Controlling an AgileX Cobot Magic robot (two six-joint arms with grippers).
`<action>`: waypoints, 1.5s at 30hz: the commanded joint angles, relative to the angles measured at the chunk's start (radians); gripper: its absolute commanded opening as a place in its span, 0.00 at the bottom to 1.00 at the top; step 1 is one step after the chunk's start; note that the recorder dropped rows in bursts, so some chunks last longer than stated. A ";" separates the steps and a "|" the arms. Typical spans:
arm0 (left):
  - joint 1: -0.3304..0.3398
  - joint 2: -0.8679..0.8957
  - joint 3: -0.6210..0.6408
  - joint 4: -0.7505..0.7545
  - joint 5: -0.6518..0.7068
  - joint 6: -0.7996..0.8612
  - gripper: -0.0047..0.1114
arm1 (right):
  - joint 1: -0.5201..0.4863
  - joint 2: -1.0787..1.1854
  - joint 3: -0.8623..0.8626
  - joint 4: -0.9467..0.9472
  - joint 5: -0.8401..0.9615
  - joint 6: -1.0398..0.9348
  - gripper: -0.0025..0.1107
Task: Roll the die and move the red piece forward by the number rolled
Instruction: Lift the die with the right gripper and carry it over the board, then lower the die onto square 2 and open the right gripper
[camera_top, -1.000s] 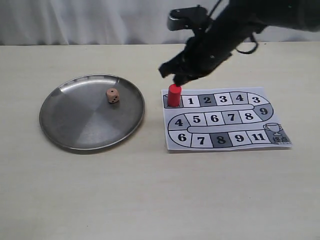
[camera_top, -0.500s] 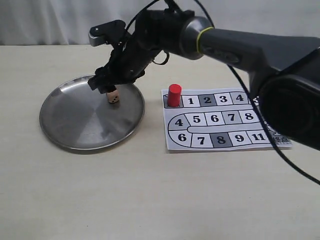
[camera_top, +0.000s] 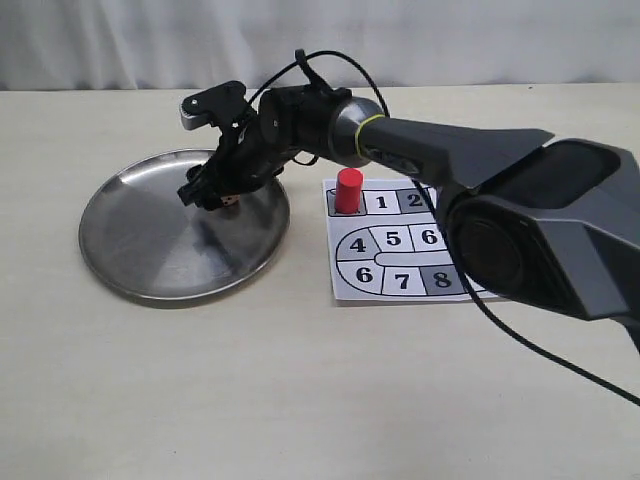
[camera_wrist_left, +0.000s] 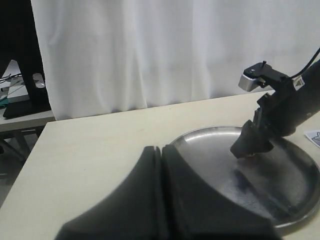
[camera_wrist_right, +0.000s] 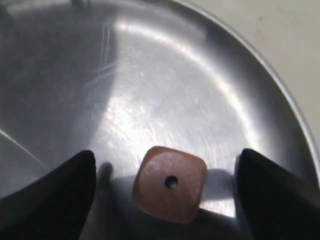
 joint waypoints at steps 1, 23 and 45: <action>-0.002 -0.003 0.002 0.000 -0.010 0.001 0.04 | -0.002 0.015 -0.011 -0.003 -0.030 -0.037 0.53; -0.002 -0.003 0.002 0.000 -0.010 0.001 0.04 | -0.193 -0.450 -0.011 -0.038 0.492 0.030 0.06; -0.002 -0.003 0.002 0.000 -0.010 0.001 0.04 | -0.388 -0.416 0.499 -0.145 0.323 0.082 0.07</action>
